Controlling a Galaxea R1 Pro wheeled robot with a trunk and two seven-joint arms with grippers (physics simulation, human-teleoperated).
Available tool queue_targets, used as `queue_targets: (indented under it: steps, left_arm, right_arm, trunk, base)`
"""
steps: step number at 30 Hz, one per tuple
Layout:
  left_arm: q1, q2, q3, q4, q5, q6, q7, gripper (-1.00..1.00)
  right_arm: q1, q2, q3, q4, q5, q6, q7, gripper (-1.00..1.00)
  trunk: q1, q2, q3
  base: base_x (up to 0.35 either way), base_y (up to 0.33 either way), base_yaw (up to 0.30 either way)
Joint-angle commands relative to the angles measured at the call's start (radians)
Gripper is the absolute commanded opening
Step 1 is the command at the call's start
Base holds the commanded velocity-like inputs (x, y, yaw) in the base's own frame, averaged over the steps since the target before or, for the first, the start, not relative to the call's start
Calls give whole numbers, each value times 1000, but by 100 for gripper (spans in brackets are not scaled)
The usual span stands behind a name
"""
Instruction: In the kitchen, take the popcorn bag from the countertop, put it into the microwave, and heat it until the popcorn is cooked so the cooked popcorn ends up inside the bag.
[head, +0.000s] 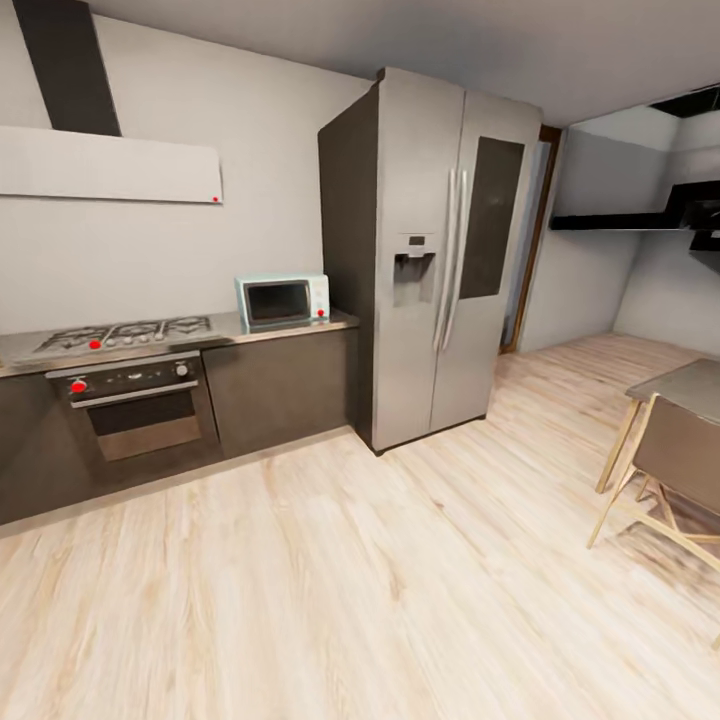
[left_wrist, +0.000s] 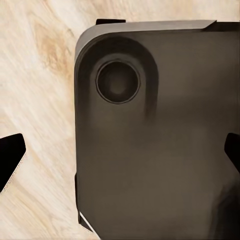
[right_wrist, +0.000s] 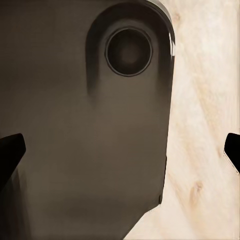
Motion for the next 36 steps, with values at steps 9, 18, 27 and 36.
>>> queue_targets:
  steps: [9, 18, 27, 36]
  left_arm:
    - [0, 0, 0, 0, 3, -4, 1, 100]
    - [0, 0, 0, 0, 3, -6, 0, 100]
    - [0, -1, 0, 0, 3, -7, 1, 100]
    - [0, -4, 0, 0, 1, -9, 1, 100]
  right_arm:
    - [0, 0, 0, 0, 1, -3, 0, 100]
    - [0, 0, 0, 0, 1, -3, 0, 100]
    - [0, 0, 0, 0, 1, -3, 0, 100]
    - [0, 0, 0, 0, 1, -3, 0, 100]
  trunk:
    - [1, 0, -1]
    - [1, 0, -1]
    - [1, 0, -1]
    - [1, 0, -1]
  base:
    - [324, 0, 0]
    - [324, 0, 0]
    - [324, 0, 0]
    - [323, 0, 0]
